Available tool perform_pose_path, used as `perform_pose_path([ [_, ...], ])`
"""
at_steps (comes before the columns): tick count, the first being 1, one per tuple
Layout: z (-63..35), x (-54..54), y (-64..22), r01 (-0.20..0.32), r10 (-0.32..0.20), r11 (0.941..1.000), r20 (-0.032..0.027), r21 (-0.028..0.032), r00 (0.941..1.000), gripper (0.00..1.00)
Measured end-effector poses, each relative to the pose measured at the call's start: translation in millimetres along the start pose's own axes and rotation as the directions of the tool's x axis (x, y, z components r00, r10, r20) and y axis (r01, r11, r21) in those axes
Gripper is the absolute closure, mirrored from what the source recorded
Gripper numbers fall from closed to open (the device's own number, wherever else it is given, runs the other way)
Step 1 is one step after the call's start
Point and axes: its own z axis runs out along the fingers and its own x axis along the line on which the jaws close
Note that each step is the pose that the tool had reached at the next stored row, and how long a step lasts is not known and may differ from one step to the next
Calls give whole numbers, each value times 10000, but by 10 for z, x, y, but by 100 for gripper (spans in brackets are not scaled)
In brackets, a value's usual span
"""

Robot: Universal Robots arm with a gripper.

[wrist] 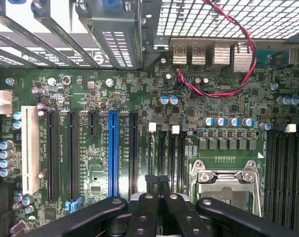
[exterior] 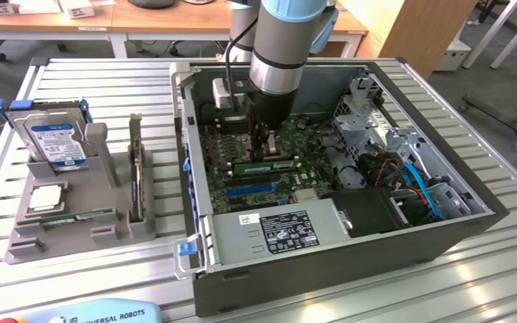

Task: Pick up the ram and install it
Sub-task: 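Press down the ram until it locks into place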

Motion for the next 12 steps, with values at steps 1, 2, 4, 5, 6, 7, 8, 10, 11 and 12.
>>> perform_pose_path([
  [1, 1, 1, 0, -1, 1, 10000, 1, 1, 10000, 90],
  [2, 1, 4, 0, -1, 1, 10000, 2, 1, 10000, 90],
  [4, 1, 10, 0, -1, 1, 10000, 2, 2, 10000, 90],
  [5, 1, 11, 0, -1, 1, 10000, 2, 1, 10000, 90],
  [6, 1, 11, 0, 0, 0, 10000, 1, 1, 10000, 90],
  [7, 6, 11, 0, 0, 0, 10000, 2, 1, 10000, 90],
  [8, 11, 12, 0, -1, 1, 10000, 2, 1, 10000, 90],
  [10, 19, 12, 0, 0, 0, 10000, 1, 0, 10000, 90],
  [11, 22, 12, 0, 0, 0, 10000, 0, 0, 10000, 90],
  [12, 26, 12, -1, 0, 0, 10000, 1, 1, 10000, 90],
])
